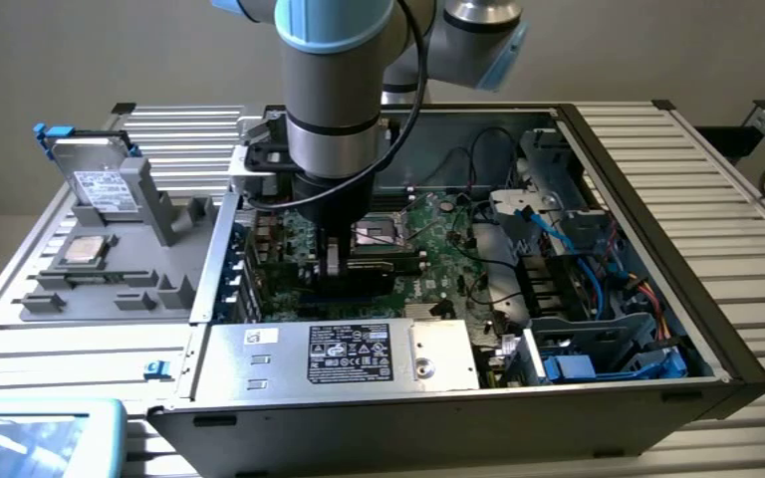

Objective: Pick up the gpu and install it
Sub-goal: 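Insert the gpu into the slot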

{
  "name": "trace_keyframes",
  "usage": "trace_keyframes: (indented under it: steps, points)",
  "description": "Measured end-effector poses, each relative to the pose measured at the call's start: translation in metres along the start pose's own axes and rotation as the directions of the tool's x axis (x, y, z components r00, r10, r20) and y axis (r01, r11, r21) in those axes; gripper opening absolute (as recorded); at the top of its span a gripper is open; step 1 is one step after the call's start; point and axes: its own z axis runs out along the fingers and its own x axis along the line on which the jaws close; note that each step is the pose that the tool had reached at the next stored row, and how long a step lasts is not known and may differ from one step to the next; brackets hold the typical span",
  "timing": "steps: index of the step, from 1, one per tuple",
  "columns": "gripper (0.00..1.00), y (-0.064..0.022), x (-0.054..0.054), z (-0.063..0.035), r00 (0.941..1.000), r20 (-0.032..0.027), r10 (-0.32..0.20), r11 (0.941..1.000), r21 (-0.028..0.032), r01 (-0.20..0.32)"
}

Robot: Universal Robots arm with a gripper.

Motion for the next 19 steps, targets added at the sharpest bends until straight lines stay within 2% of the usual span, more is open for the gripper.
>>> trace_keyframes:
  steps: [19]
  points:
    - [0.28,0.0008,-0.0001,0.002,0.9998,0.0013,0.017,0.9998,0.0012,-0.017]
